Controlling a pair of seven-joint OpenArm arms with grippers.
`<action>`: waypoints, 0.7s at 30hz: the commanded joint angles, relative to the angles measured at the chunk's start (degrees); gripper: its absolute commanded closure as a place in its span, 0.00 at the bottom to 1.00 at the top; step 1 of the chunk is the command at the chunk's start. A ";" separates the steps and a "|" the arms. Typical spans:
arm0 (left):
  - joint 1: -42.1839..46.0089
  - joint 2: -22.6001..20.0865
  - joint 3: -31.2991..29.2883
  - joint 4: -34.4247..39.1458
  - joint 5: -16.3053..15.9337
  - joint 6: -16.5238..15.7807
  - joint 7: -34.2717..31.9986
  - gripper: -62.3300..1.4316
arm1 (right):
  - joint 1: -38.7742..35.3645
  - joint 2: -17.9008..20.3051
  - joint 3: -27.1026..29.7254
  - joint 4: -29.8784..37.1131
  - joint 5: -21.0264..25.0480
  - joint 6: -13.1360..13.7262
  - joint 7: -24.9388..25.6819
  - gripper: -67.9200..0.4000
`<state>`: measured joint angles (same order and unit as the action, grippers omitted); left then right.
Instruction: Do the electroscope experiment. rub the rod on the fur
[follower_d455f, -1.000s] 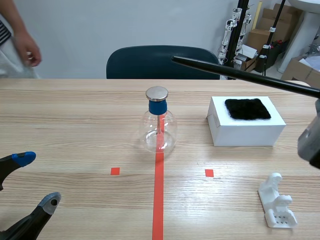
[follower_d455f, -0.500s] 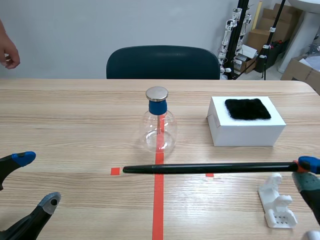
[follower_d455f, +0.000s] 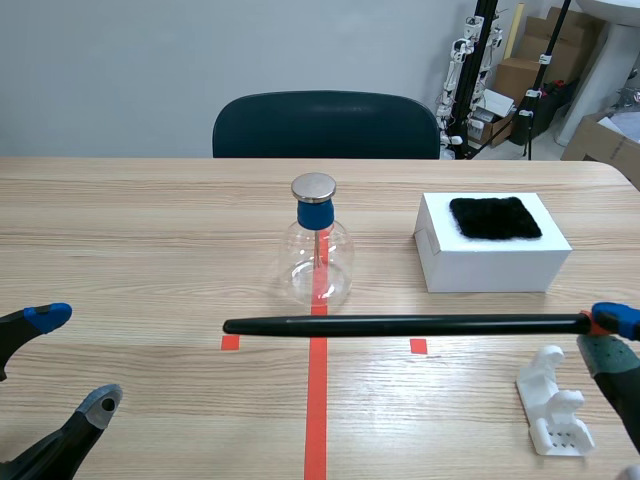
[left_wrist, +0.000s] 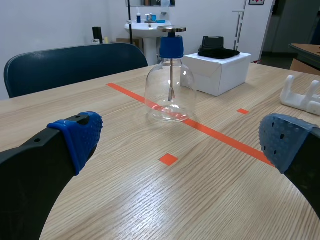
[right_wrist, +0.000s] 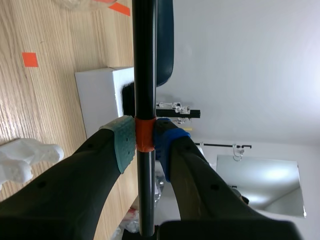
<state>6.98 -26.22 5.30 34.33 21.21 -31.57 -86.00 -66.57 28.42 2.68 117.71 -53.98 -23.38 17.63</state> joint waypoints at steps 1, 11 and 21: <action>-0.02 -0.83 -0.07 0.50 -0.61 -0.02 -1.68 0.00 | -0.11 0.46 0.79 1.18 0.35 -1.09 -0.09 0.99; -0.02 -0.83 -0.07 0.50 -0.61 -0.02 -1.66 0.00 | -0.11 0.46 0.81 1.18 -0.92 -1.05 -0.09 0.99; -0.02 -0.83 -0.07 0.50 -0.61 -0.02 -1.66 0.00 | -0.11 0.46 0.81 1.18 -0.92 -1.05 0.35 0.92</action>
<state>6.98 -26.22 5.30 34.33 21.21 -31.57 -86.00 -66.57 28.42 2.68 117.71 -55.09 -23.38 17.78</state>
